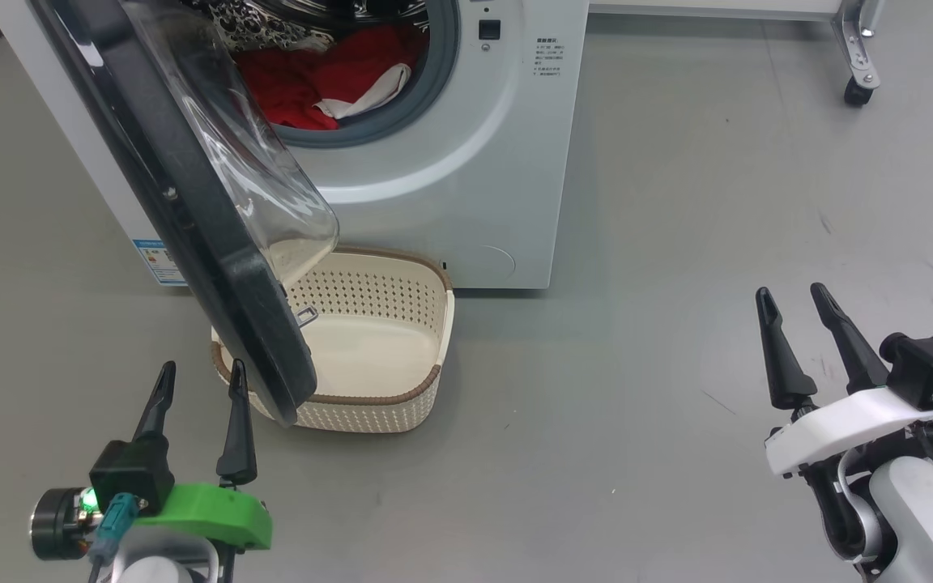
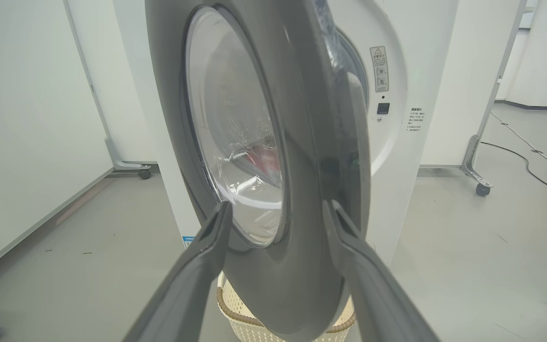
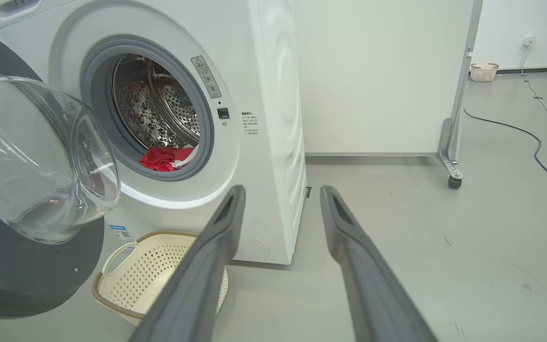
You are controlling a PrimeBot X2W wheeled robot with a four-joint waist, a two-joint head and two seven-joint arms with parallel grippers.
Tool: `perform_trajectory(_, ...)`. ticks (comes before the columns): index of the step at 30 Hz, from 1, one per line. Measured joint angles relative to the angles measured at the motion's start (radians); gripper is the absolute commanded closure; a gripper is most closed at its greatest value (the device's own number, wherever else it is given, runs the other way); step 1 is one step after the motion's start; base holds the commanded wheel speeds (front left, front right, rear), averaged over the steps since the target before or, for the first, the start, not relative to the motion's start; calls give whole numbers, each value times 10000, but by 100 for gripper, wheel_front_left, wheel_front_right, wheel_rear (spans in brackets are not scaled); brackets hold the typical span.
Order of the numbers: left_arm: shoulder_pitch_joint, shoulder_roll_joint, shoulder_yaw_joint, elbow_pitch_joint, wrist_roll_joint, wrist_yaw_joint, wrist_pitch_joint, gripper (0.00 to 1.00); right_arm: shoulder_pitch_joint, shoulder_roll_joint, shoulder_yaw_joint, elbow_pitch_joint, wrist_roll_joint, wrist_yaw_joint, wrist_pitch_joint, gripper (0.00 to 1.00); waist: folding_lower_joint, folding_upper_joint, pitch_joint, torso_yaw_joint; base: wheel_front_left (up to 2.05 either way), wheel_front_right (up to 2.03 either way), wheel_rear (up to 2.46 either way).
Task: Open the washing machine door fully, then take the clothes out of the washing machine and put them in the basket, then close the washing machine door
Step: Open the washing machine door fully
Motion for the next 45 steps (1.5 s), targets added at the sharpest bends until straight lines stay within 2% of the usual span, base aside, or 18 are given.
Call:
perform_trajectory(2,47,0,40,-2,12,0,0,0,141,128,-155,-161,-102,-79,0,0,0,0,-7,-23,0,0,0)
perform_trajectory(22,196,-58,238,-27,69,-167,0,0,1104,558,-926,-947,-970,-82,0,0,0,0,-18,-61,0,0,0)
perform_trajectory(45,256,-132,433,-13,286,-345,0,0,1612,918,-1317,-1143,-1553,42,0,0,0,0,-88,-51,0,0,0)
